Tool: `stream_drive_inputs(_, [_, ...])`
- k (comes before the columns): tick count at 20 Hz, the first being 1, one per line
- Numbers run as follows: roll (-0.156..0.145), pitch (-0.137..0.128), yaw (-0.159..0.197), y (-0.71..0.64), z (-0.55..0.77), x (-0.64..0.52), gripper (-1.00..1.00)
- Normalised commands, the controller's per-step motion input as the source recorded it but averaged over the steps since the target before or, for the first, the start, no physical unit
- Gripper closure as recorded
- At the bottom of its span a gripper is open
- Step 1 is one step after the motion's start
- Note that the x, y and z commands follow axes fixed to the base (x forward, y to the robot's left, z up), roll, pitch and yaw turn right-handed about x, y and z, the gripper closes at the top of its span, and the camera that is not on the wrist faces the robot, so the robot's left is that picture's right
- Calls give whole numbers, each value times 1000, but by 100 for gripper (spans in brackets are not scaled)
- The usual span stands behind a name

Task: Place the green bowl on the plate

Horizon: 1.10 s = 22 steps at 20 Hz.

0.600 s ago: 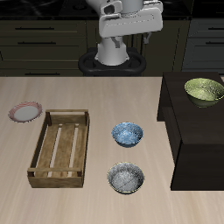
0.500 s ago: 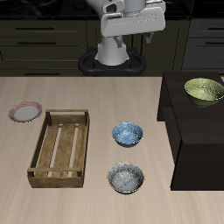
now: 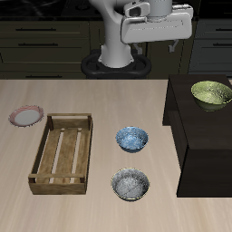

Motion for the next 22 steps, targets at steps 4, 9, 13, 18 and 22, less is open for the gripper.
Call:
stream_drive_inputs(4, [-23,25,9,316,4,354,-100])
stream_drive_inputs(9, [1,25,2,371,-34,304,-100])
stream_drive_inputs(13, [-22,21,2,291,-115,234,-100])
stream_drive_inputs(18, [-14,7,14,242,-61,180,-100])
stream_drive_inputs(22, [-17,26,10,112,-140,304,-100])
